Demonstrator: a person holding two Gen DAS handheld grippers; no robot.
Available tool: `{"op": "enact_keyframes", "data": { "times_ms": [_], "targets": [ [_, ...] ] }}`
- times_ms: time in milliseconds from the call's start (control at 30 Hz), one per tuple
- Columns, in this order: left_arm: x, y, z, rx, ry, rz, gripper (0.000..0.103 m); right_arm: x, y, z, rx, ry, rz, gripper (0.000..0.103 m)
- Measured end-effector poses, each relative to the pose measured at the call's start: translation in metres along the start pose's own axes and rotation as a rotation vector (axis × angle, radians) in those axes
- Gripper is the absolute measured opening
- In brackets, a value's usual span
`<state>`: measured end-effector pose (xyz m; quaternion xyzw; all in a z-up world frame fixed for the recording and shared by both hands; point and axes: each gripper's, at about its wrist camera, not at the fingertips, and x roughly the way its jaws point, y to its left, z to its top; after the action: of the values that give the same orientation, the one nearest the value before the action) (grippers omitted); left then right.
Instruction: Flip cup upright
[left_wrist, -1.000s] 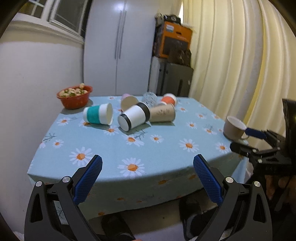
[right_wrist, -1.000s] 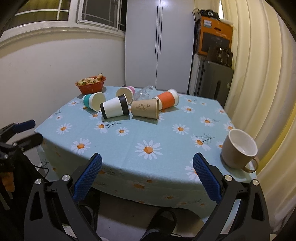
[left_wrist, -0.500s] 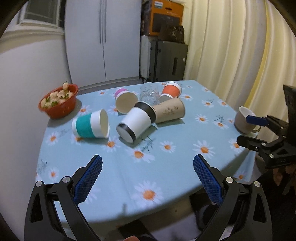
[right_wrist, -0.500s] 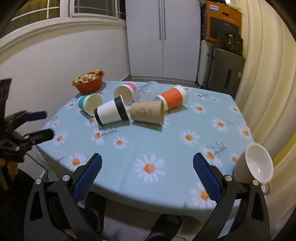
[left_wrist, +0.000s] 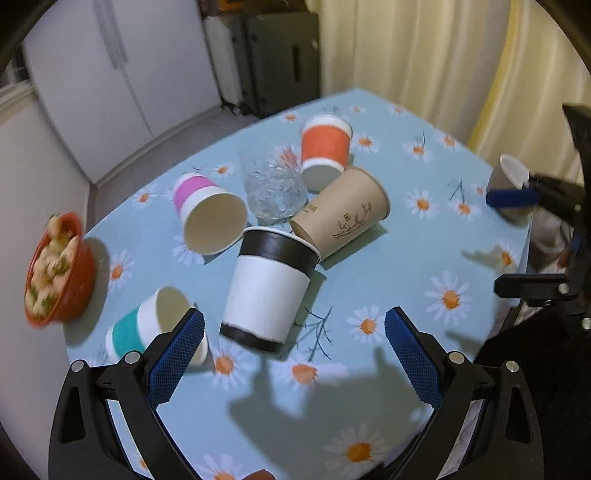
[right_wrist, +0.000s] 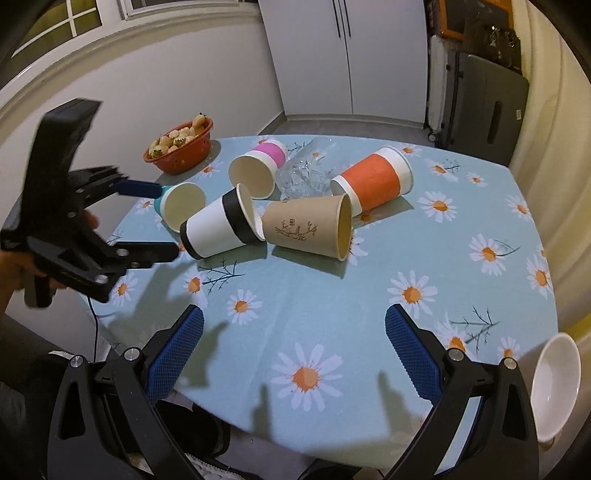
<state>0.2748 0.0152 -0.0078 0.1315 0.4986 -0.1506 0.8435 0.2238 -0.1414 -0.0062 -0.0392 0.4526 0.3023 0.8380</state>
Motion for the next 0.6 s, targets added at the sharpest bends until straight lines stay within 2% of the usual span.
{"op": "enact_keyframes", "data": {
  "times_ms": [100,167,267,533,600],
  "targets": [
    [0.015,0.004,0.009,0.033,0.055,-0.008,0.095,0.009,-0.007,0.005,0.000,0.022,0.023,0.098],
    [0.026,0.007,0.014,0.060,0.095,-0.017,0.087,0.015,-0.010,0.008,0.005,0.036,0.047,0.098],
    [0.042,0.009,0.019,0.093,0.148,-0.012,0.084,0.021,-0.014,0.009,0.010,0.043,0.073,0.098],
    [0.070,0.015,0.022,0.146,0.249,0.012,0.082,0.025,-0.019,0.006,0.019,0.055,0.100,0.098],
    [0.073,0.015,0.022,0.152,0.260,0.007,0.077,0.026,-0.022,0.006,0.024,0.054,0.101,0.098]
  ]
}}
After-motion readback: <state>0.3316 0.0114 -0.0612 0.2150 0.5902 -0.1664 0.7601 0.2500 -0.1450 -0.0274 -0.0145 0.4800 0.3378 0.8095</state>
